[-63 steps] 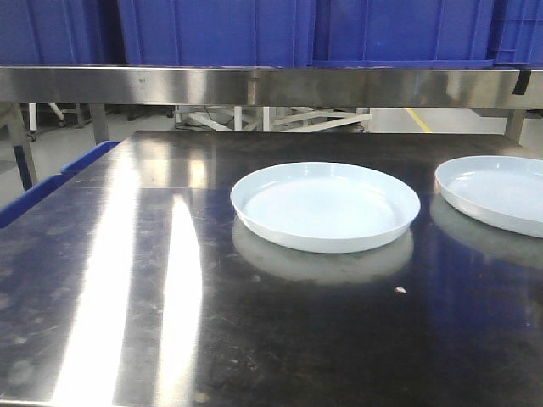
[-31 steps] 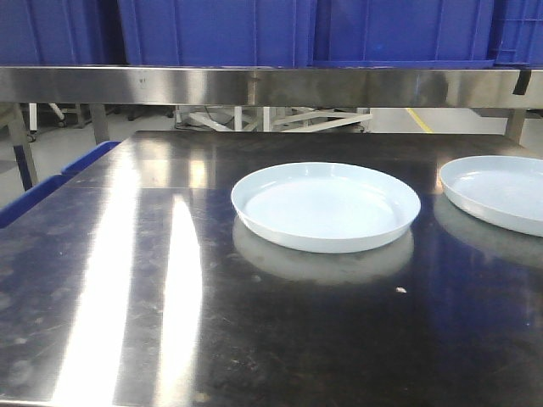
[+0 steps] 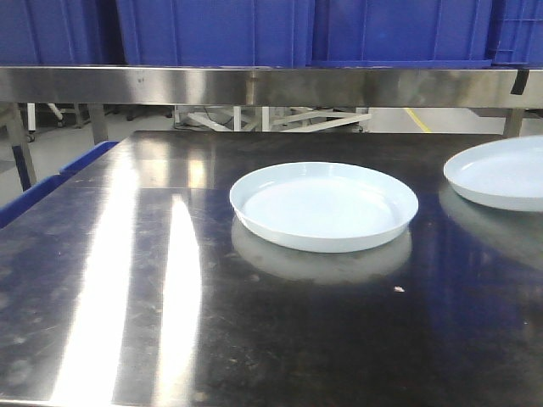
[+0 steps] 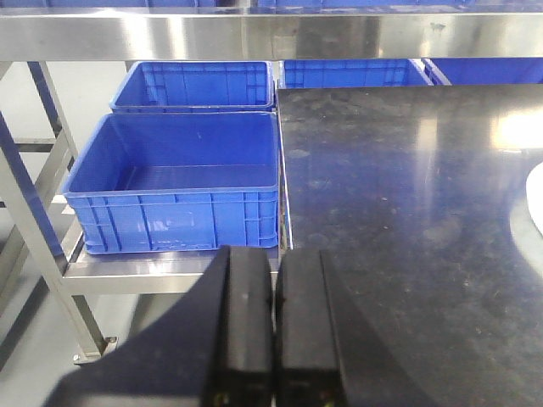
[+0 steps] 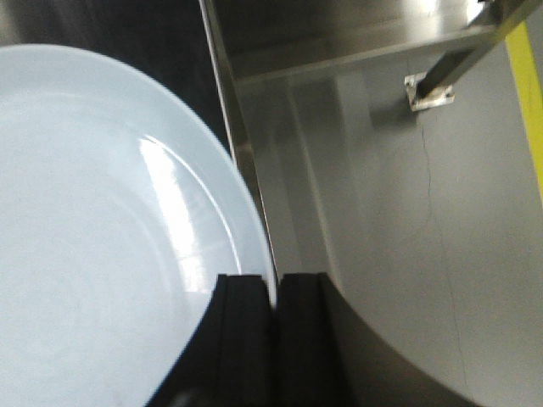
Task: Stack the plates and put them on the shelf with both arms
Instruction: 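Lift the plate with the right gripper over the center plate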
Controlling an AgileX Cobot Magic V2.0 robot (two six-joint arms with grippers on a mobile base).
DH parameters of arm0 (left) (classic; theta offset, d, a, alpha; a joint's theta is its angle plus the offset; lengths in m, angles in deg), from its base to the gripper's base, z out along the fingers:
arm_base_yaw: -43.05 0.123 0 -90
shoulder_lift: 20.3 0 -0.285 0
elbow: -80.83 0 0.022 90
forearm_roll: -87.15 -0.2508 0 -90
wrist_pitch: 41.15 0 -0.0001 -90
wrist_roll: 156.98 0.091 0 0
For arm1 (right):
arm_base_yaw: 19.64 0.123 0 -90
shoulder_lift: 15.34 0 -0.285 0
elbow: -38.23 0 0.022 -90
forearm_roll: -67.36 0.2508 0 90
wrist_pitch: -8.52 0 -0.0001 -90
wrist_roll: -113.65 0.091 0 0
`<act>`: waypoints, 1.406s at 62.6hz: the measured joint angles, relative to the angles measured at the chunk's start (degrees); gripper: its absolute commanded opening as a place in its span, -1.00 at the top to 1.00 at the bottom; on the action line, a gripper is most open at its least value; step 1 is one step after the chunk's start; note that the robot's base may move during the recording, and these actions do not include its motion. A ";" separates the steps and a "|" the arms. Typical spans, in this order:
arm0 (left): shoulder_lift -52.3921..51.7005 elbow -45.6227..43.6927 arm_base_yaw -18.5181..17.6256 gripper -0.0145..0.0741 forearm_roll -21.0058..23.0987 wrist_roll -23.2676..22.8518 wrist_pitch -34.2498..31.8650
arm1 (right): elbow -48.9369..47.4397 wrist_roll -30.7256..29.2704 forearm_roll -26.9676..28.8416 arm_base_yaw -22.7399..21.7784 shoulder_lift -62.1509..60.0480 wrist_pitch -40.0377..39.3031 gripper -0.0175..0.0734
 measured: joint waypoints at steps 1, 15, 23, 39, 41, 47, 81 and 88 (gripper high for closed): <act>0.00 0.00 0.00 0.48 0.00 0.00 0.00 | -0.48 0.00 0.00 0.00 -0.33 0.21 0.50; 0.00 0.00 0.00 0.48 0.00 0.00 0.00 | -3.16 -0.12 0.27 1.48 -6.72 0.93 0.50; 0.00 0.00 0.00 0.48 0.00 0.00 0.00 | -3.64 -0.12 2.20 4.37 -9.95 1.04 0.50; 0.00 0.00 0.00 0.48 0.00 0.00 0.00 | -3.88 -0.12 5.41 15.00 -11.83 1.88 0.50; 0.00 0.00 0.00 0.48 0.00 0.00 0.00 | -3.88 -0.12 5.54 16.52 -11.83 2.01 0.50; 0.00 0.00 0.00 0.48 0.00 0.00 0.00 | -3.88 -0.12 5.67 21.47 -11.60 2.13 0.50; 0.00 0.00 0.00 0.48 0.00 0.00 0.00 | -3.88 -0.12 6.33 31.89 -3.73 1.47 0.50; 0.00 0.00 0.00 0.48 0.00 0.00 0.00 | -3.88 -0.12 6.33 31.89 -2.50 1.00 0.50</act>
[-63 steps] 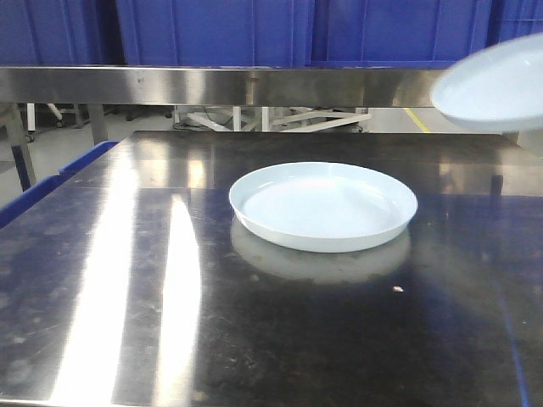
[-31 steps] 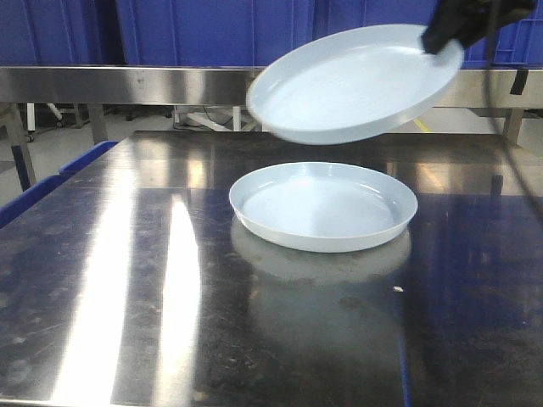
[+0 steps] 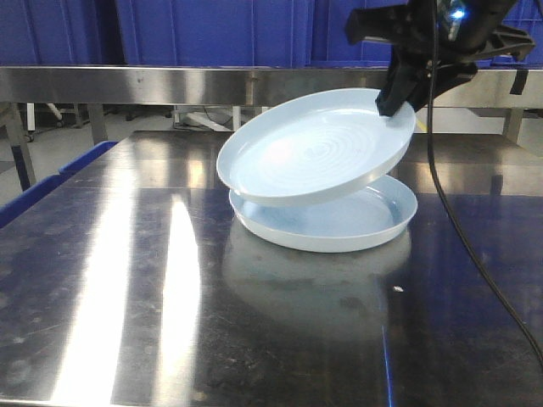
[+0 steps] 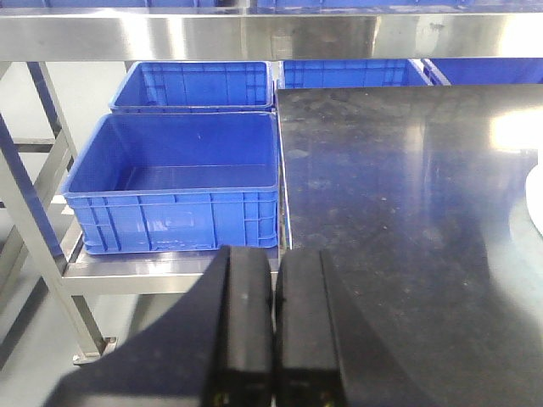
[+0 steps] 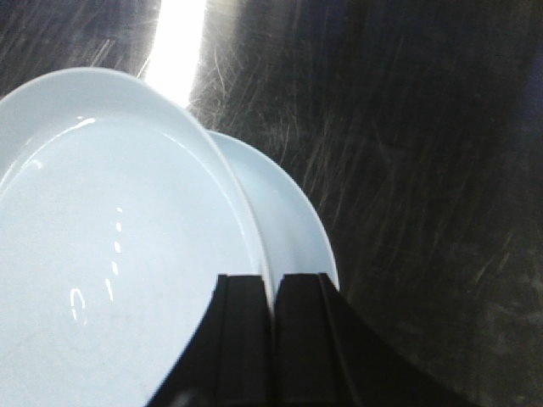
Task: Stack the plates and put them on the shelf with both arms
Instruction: 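Lift the plate with the right gripper over the center plate, then lower the held plate onto the center plate and open the right gripper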
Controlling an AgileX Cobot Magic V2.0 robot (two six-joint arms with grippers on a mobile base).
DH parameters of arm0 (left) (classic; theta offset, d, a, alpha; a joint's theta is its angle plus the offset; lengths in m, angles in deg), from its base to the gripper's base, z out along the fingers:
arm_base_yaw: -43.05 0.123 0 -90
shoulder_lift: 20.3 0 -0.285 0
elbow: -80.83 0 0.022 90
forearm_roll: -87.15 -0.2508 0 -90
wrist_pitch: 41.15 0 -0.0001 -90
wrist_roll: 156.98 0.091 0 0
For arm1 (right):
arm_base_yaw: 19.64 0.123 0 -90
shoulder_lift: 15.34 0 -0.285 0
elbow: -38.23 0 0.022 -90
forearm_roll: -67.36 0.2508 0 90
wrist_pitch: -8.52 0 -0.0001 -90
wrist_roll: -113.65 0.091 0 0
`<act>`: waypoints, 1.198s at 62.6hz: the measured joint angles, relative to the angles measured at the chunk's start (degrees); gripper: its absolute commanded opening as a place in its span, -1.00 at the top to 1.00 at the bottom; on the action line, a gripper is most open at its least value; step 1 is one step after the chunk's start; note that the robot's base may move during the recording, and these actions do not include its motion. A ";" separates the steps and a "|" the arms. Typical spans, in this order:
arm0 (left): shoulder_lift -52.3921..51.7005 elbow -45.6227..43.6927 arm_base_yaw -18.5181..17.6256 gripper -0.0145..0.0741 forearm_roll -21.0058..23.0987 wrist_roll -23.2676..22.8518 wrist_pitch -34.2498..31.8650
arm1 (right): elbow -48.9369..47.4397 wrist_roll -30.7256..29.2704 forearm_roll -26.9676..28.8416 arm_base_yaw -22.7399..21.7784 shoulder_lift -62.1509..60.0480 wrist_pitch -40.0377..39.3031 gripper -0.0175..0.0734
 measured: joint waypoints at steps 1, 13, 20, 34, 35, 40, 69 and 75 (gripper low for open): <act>0.00 0.00 0.00 0.48 0.00 0.00 0.00 | 0.00 0.00 0.00 0.00 0.12 0.03 0.50; 0.00 0.00 0.00 0.48 0.00 0.00 0.00 | 0.00 0.00 0.00 0.00 1.95 -0.51 0.50; 0.00 0.00 0.00 0.48 0.00 0.00 0.00 | 0.00 0.00 0.00 0.00 2.61 -0.75 0.50; 0.00 0.00 0.00 0.48 0.00 0.00 0.00 | 0.00 0.00 0.00 0.00 3.06 -0.85 0.50; 0.00 0.00 0.00 0.48 0.00 0.00 0.00 | 0.00 0.00 0.00 0.00 3.06 -0.86 0.50; 0.00 0.00 0.00 0.48 0.00 0.00 0.00 | 0.00 0.00 0.00 -0.11 3.06 -1.07 0.50; 0.00 0.00 0.00 0.48 0.00 0.00 0.00 | 0.00 0.00 0.00 -1.41 3.06 -1.18 0.50; 0.00 0.00 0.00 0.48 0.00 0.00 0.00 | 0.00 0.00 0.00 -1.41 3.06 -1.18 0.50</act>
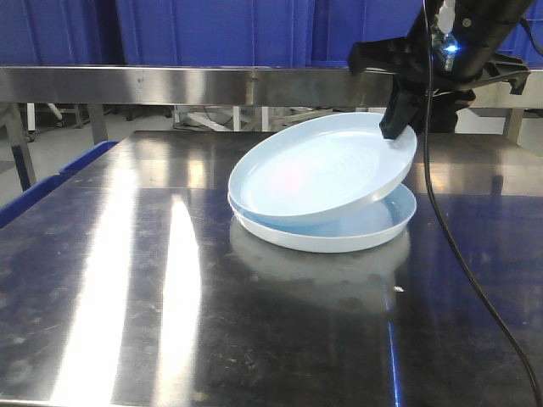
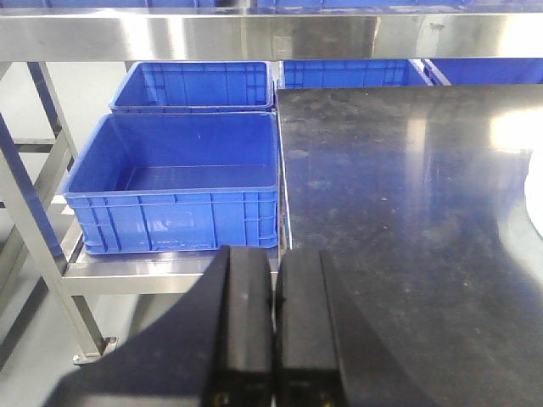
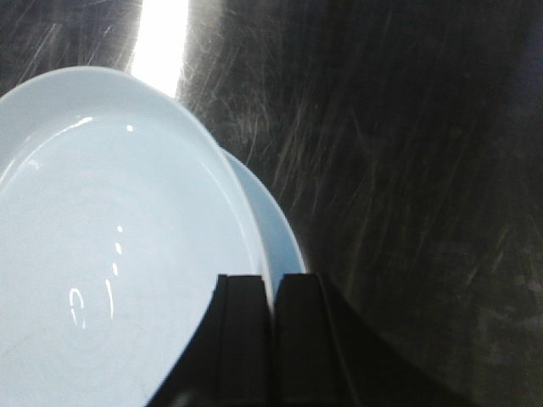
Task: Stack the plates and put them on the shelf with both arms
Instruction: 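Lower the held plate onto the center plate and open the right gripper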
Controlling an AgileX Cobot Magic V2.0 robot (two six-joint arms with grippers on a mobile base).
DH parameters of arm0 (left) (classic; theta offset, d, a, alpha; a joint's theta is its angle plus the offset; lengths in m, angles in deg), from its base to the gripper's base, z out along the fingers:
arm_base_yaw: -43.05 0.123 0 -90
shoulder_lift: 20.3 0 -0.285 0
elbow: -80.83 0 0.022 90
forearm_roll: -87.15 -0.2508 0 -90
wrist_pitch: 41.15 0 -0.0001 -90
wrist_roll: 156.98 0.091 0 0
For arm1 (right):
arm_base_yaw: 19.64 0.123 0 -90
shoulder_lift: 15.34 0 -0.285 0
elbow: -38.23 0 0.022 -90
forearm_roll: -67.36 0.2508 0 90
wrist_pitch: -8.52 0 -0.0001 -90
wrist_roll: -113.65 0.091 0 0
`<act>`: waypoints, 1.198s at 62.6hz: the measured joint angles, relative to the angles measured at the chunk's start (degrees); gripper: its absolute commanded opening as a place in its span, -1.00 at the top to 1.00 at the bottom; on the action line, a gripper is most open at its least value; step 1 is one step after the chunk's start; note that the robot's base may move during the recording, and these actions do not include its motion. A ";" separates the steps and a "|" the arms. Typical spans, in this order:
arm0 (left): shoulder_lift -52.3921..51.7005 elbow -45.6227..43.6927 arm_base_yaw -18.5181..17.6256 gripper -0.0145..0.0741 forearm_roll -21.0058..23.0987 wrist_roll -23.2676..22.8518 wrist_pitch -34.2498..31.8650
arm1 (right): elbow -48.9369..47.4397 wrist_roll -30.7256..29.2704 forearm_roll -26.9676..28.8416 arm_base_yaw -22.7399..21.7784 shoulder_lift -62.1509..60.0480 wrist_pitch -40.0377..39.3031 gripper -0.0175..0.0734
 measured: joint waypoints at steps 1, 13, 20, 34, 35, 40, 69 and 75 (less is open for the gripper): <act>0.00 0.00 0.00 0.48 0.00 0.00 0.00 | 0.00 0.00 0.00 0.00 0.00 0.00 0.50; 0.00 0.00 0.00 0.48 0.00 0.00 0.00 | 0.00 0.00 0.00 0.00 0.00 0.00 0.36; 0.00 0.00 0.00 0.48 0.00 0.00 0.00 | 0.00 0.00 0.00 0.00 0.00 0.00 0.01; 0.00 0.00 0.00 0.48 0.00 0.00 0.00 | 0.00 0.00 0.00 0.00 0.00 0.00 -0.34; 0.00 0.00 0.00 0.48 0.00 0.00 0.00 | 0.00 0.00 0.00 0.00 0.00 0.00 -0.34; 0.00 0.00 0.00 0.48 0.00 0.00 0.00 | 0.00 0.00 0.00 0.00 0.00 0.00 -0.34; 0.00 0.00 0.00 0.48 0.00 0.00 0.00 | 0.00 0.00 0.00 0.00 0.00 1.03 -0.34; 0.00 0.00 0.00 0.48 0.00 0.00 0.00 | 0.00 0.00 0.00 0.00 0.39 1.03 -0.34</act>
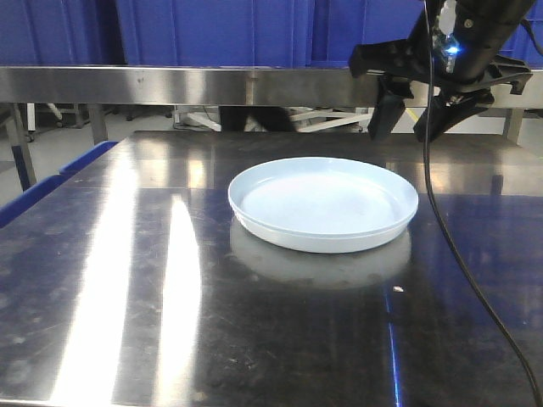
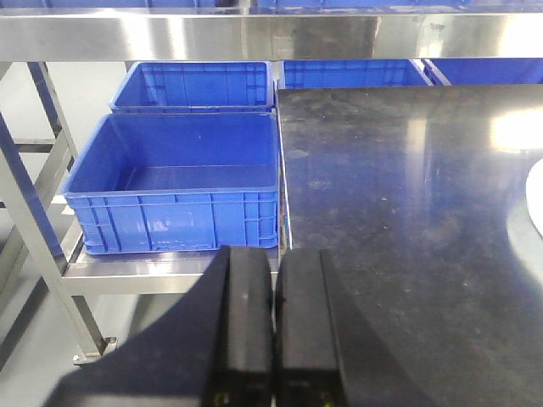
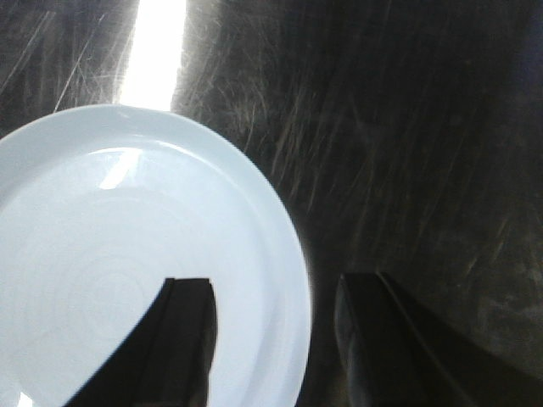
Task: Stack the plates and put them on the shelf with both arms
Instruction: 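Lower the held plate onto the center plate and open the right gripper, then close the right gripper on the rim of the stacked plates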
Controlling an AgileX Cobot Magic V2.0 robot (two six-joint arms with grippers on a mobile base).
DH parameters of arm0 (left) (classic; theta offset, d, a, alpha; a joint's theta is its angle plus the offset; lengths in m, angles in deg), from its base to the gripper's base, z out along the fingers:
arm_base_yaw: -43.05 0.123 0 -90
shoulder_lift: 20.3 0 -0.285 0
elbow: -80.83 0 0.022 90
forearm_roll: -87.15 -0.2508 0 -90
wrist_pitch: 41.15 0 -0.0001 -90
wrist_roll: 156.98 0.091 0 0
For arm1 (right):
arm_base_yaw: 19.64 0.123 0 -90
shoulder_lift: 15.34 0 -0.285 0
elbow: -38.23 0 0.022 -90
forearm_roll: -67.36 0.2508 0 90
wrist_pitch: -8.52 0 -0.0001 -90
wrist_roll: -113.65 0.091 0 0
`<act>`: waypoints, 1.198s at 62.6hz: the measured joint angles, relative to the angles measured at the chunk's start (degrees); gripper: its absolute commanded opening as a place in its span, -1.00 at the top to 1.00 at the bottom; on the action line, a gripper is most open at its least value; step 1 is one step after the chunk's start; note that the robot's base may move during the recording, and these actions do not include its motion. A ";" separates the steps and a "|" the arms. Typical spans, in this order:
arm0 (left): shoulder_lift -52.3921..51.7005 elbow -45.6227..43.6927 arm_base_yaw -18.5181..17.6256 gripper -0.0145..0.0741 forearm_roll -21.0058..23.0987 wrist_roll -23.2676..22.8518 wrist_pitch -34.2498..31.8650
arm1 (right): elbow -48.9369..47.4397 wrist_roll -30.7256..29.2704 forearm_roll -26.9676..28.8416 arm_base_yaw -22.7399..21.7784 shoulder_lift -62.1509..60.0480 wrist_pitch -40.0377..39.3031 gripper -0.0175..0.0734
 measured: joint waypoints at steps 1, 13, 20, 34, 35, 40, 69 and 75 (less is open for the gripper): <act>0.00 0.00 0.00 0.48 0.00 0.00 0.00 | 0.00 0.00 0.00 0.00 0.12 0.00 -0.34; 0.00 0.00 0.00 0.48 0.00 0.00 0.00 | 0.00 0.00 0.00 0.00 2.66 1.83 -0.34; 0.00 0.00 0.00 0.48 0.00 0.00 0.00 | 0.00 0.00 0.00 0.00 4.52 2.86 -0.34; 0.00 0.00 0.00 0.48 0.00 0.00 0.00 | -0.09 0.00 0.00 0.00 6.57 3.35 -0.34; 0.00 0.00 0.00 0.48 0.00 0.00 0.00 | -0.09 0.00 0.00 0.00 6.68 3.35 -0.34; 0.00 0.00 0.00 0.48 0.00 0.00 0.00 | -0.09 0.00 0.00 0.00 7.35 3.40 -0.34; 0.00 0.00 0.00 0.48 0.00 0.00 0.00 | -2.90 0.42 0.46 0.00 7.84 4.10 0.51; 0.00 0.00 0.00 0.48 0.00 0.00 0.00 | -4.72 0.42 0.32 0.00 7.02 4.80 0.51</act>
